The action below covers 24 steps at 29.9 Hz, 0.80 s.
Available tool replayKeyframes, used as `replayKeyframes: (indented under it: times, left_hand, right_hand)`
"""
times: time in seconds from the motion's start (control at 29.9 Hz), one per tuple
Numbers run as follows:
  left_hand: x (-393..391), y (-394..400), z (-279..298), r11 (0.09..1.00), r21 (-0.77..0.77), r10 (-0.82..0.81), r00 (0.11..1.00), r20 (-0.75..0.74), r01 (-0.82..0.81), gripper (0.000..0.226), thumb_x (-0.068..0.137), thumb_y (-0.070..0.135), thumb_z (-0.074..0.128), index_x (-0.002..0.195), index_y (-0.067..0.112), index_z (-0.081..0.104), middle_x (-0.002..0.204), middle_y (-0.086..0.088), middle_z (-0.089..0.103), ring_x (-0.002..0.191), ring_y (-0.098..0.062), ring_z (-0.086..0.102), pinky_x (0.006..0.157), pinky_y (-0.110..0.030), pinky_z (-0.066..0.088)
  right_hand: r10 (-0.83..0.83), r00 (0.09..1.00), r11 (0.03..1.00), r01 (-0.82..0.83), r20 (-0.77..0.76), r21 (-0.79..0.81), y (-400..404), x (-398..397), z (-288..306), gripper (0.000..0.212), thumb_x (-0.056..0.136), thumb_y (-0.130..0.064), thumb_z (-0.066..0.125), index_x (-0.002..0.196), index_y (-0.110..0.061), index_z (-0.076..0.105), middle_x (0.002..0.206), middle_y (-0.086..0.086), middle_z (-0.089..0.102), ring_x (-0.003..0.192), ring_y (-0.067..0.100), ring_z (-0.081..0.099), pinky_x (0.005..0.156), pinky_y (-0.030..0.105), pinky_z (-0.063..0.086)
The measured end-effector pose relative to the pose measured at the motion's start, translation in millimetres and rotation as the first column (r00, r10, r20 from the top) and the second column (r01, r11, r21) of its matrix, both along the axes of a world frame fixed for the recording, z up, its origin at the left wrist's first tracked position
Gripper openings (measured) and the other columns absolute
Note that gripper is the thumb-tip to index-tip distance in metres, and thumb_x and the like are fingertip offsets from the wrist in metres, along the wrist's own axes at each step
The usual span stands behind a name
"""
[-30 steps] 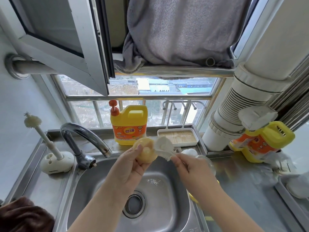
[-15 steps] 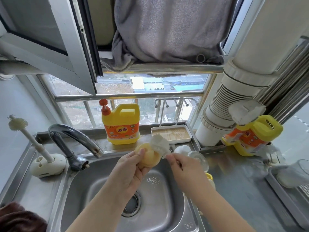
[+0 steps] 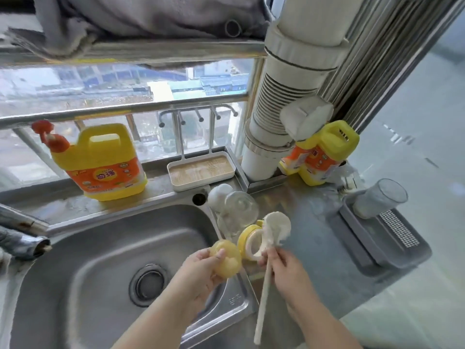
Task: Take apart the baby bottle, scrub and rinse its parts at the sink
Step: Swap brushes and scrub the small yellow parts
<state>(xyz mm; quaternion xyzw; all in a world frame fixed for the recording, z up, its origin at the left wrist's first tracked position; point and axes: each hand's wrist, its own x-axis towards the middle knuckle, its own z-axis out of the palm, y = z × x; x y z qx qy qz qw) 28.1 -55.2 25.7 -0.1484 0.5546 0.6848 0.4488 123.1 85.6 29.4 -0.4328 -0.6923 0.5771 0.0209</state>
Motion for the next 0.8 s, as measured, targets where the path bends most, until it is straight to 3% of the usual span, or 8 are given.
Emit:
replayKeyframes:
  times: [0.07,0.13,0.2,0.33,0.53,0.67,0.8]
  left_hand:
    - [11.1,15.7,-11.1,0.996,-0.043,-0.076,0.997,0.009,0.076,0.011,0.092,0.008,0.055,0.100,0.005,0.062,0.085,-0.010,0.072,0.076,-0.020,0.068,0.062,-0.028,0.054]
    - [19.5,28.0,-24.8,0.981,-0.114,-0.157,0.988,-0.007,0.155,0.013,0.091,0.014,0.058,0.102,0.008,0.064,0.091,-0.009,0.072,0.084,-0.022,0.067,0.068,-0.031,0.055]
    - [26.1,37.8,-37.8,0.951,-0.206,-0.247,0.968,-0.050,0.232,0.017,0.090,0.020,0.060,0.104,0.011,0.065,0.096,-0.008,0.071,0.088,-0.024,0.066,0.073,-0.033,0.055]
    - [37.4,56.8,-51.1,0.912,-0.318,-0.310,0.942,-0.126,0.258,0.010,0.090,0.018,0.062,0.096,0.012,0.066,0.087,-0.006,0.069,0.074,-0.017,0.061,0.063,-0.024,0.047]
    - [48.9,67.8,-65.5,0.818,-0.520,-0.416,0.877,-0.239,0.246,0.020,0.084,0.011,0.068,0.102,0.019,0.065,0.096,0.003,0.069,0.093,-0.013,0.064,0.088,-0.030,0.051]
    - [52.4,63.6,-58.8,0.778,-0.618,-0.443,0.799,-0.406,0.117,0.018,0.082,0.011,0.069,0.090,0.026,0.063,0.093,0.007,0.062,0.084,-0.006,0.058,0.070,-0.016,0.043]
    - [51.2,60.1,-52.1,0.794,-0.602,-0.419,0.794,-0.441,0.085,0.017,0.083,0.013,0.067,0.083,0.028,0.058,0.091,0.005,0.059,0.078,-0.005,0.054,0.058,-0.010,0.038]
  right_hand:
    - [-0.042,0.996,0.999,0.041,0.073,0.028,17.7,11.7,-12.0,0.024,0.098,-0.028,0.044,0.086,-0.020,0.063,0.082,-0.005,0.062,0.072,0.004,0.053,0.054,0.010,0.037]
    - [-0.051,0.989,0.999,0.050,0.137,0.013,35.2,22.4,-29.5,0.026,0.099,-0.028,0.043,0.086,-0.022,0.064,0.086,-0.006,0.061,0.076,0.002,0.052,0.059,0.016,0.038]
    - [-0.042,0.979,0.999,0.045,0.202,-0.009,49.6,30.2,-45.0,0.027,0.099,-0.029,0.042,0.083,-0.025,0.063,0.080,-0.006,0.058,0.073,0.006,0.052,0.068,0.023,0.041]
    - [0.041,0.960,0.999,-0.043,0.277,0.004,70.0,32.2,-63.7,0.026,0.099,-0.029,0.042,0.085,-0.020,0.063,0.064,-0.004,0.054,0.061,0.011,0.050,0.068,0.031,0.045]
    - [0.122,0.956,0.991,-0.132,0.266,0.023,71.4,14.6,-71.2,0.023,0.094,-0.027,0.053,0.082,-0.011,0.066,0.064,-0.002,0.064,0.056,0.011,0.060,0.070,0.028,0.053]
    - [0.080,0.973,0.986,-0.109,0.215,0.128,69.2,10.1,-75.1,0.007,0.086,-0.010,0.065,0.080,-0.007,0.061,0.069,0.005,0.067,0.053,0.011,0.063,0.061,0.024,0.057]
    - [0.108,0.965,0.977,-0.147,0.239,0.152,66.0,12.1,-70.3,0.014,0.084,-0.010,0.066,0.077,-0.011,0.054,0.071,0.003,0.065,0.060,0.015,0.065,0.062,0.029,0.055]
